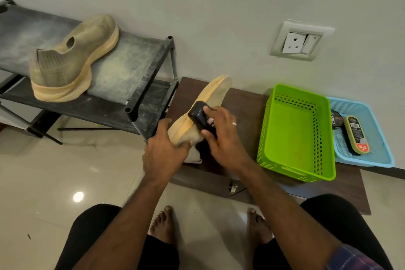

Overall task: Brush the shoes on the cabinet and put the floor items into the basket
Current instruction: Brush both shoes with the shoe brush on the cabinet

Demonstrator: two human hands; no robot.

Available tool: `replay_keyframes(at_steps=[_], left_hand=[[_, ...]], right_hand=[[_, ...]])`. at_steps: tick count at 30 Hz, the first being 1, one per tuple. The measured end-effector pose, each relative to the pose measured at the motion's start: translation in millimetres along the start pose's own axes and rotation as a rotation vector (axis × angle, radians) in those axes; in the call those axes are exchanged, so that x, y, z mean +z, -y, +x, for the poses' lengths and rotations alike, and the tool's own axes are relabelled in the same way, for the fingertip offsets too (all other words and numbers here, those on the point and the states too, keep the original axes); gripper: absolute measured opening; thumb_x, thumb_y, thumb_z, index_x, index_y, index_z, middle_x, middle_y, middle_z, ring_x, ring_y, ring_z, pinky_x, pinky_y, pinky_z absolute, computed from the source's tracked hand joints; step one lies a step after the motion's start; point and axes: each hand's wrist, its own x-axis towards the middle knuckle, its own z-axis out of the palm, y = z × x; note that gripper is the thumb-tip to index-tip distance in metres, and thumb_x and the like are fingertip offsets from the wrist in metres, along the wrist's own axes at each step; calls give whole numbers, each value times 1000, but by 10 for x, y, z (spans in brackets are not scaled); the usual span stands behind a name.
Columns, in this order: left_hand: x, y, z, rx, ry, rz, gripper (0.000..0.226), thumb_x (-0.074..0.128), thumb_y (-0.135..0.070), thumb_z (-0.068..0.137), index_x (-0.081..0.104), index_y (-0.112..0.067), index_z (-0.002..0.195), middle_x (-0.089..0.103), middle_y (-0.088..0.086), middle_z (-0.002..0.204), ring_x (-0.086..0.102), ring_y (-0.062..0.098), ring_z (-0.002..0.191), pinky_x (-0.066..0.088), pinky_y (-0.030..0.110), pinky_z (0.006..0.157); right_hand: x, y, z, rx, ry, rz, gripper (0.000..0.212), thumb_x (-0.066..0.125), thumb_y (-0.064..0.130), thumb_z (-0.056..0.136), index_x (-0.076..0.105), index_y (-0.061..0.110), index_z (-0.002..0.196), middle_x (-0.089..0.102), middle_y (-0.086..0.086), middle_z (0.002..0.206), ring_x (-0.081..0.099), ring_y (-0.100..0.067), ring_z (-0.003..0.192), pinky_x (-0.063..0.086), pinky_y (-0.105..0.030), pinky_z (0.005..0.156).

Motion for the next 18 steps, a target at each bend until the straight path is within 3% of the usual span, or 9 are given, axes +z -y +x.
replay_keyframes(at_steps=[4, 7, 11, 13, 15, 18], left_hand=[[-35, -41, 151, 78, 10, 45, 56, 77, -49, 82, 56, -36, 133, 71, 1, 120, 65, 32, 111, 55, 43, 85], [-55, -18, 232, 107, 5, 107, 51, 74, -46, 86, 60, -30, 132, 73, 7, 117, 66, 37, 108, 55, 44, 84], [-64, -5, 276, 121, -1, 77, 52, 72, -47, 88, 63, -18, 131, 72, 10, 116, 67, 36, 106, 54, 42, 81], [-95, 53, 301, 89, 0, -5, 52, 72, -48, 88, 65, -17, 129, 73, 8, 114, 67, 33, 104, 56, 43, 82], [-132, 114, 315, 60, 5, -83, 52, 74, -47, 87, 66, -17, 128, 74, 7, 113, 68, 30, 104, 59, 46, 83], [-160, 161, 341, 47, 10, -137, 52, 76, -47, 86, 68, -16, 126, 74, 6, 112, 68, 28, 102, 60, 48, 82]], right_hand=[[118, -30, -35, 11, 74, -64, 52, 57, 24, 99, 38, 22, 147, 33, -4, 150, 31, -26, 136, 39, -41, 112], [126, -103, 31, -10, 90, -75, 54, 57, 25, 99, 36, 24, 148, 31, -5, 152, 30, -26, 139, 38, -40, 113], [164, -305, 405, 114, -45, -50, 57, 60, 24, 97, 33, 20, 147, 34, -9, 147, 36, -22, 132, 38, -38, 111], [165, -403, 653, 332, -86, -51, 57, 61, 21, 97, 34, 18, 147, 35, -10, 145, 38, -19, 128, 36, -37, 109], [120, -506, 801, 536, -106, -51, 54, 62, 19, 96, 37, 17, 144, 36, -12, 144, 40, -28, 131, 35, -41, 109], [-17, -457, 741, 437, -241, 8, 51, 61, 19, 96, 38, 15, 141, 41, -11, 139, 44, -30, 127, 38, -38, 105]])
